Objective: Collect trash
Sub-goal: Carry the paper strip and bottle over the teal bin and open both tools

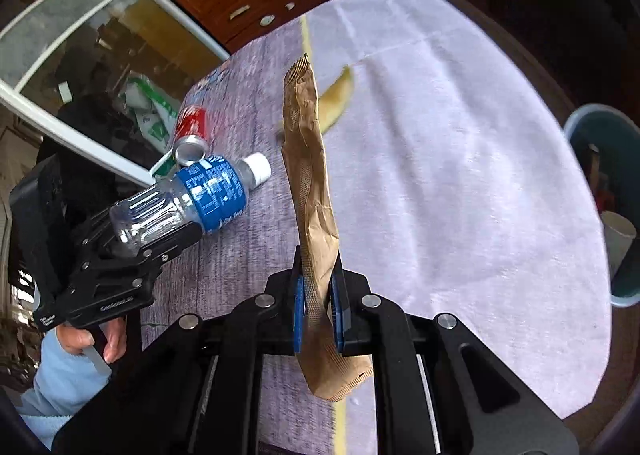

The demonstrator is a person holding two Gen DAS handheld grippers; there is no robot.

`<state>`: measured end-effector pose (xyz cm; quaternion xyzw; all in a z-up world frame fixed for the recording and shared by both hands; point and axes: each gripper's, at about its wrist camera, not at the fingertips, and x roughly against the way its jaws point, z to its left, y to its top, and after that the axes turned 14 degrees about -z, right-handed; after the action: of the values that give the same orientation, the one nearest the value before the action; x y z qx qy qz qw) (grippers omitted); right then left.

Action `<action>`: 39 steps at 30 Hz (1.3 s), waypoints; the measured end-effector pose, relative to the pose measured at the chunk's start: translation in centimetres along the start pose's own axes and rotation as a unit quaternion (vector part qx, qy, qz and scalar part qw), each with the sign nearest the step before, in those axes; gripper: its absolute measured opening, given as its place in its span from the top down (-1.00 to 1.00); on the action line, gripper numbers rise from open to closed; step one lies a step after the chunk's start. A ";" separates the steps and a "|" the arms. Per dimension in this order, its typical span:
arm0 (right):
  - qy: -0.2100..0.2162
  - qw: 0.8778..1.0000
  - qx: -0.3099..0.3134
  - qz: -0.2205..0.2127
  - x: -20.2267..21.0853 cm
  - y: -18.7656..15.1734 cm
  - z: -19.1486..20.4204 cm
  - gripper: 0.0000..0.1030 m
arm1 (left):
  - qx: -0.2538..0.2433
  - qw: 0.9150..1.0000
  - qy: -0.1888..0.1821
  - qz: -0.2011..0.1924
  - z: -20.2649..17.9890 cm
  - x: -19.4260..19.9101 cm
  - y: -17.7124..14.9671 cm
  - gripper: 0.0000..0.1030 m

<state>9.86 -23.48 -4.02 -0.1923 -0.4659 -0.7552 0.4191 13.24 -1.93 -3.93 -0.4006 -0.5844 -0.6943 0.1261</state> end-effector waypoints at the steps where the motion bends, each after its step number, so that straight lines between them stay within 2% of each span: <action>1: -0.001 1.000 -0.005 -0.004 0.5 0.1 -0.7 0.79 | -0.002 1.000 -0.004 -0.003 -0.9 0.0 0.4 -0.28; 8: -0.026 0.995 -0.065 -0.065 5.8 1.0 -7.8 0.79 | -0.028 0.999 -0.040 -0.018 -6.5 -0.2 3.7 -0.28; 15: -0.098 0.978 -0.142 -0.118 10.8 1.8 -17.6 0.77 | -0.048 0.995 -0.087 -0.028 -12.5 -2.1 6.5 -0.28; 21: -0.137 0.968 -0.169 -0.122 10.9 2.9 -23.3 0.73 | -0.064 0.989 -0.126 -0.032 -17.5 -5.0 8.8 -0.29; 27: -0.146 0.965 -0.186 -0.112 8.6 3.1 -26.7 0.72 | -0.079 0.985 -0.152 -0.022 -21.6 -8.2 10.7 -0.29; 29: -0.152 0.962 -0.194 -0.114 8.2 2.9 -27.5 0.56 | -0.088 0.983 -0.161 -0.019 -23.0 -9.1 11.3 -0.29; 31: -0.159 0.958 -0.206 -0.117 7.8 2.7 -28.4 0.23 | -0.097 0.981 -0.170 -0.016 -24.2 -10.0 11.7 -0.29; 33: -0.162 0.956 -0.213 -0.118 7.6 2.5 -29.3 -0.02 | -0.102 0.978 -0.180 -0.011 -25.4 -11.0 12.0 -0.29; 39: -0.168 0.952 -0.227 -0.117 7.4 2.3 -30.8 -0.34 | -0.106 0.974 -0.198 0.011 -27.3 -13.7 11.7 -0.29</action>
<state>10.56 -54.00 -12.88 -0.3501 -0.3654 -0.8416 0.1887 18.48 -34.17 -5.11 -0.5472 -0.5164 -0.6581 -0.0279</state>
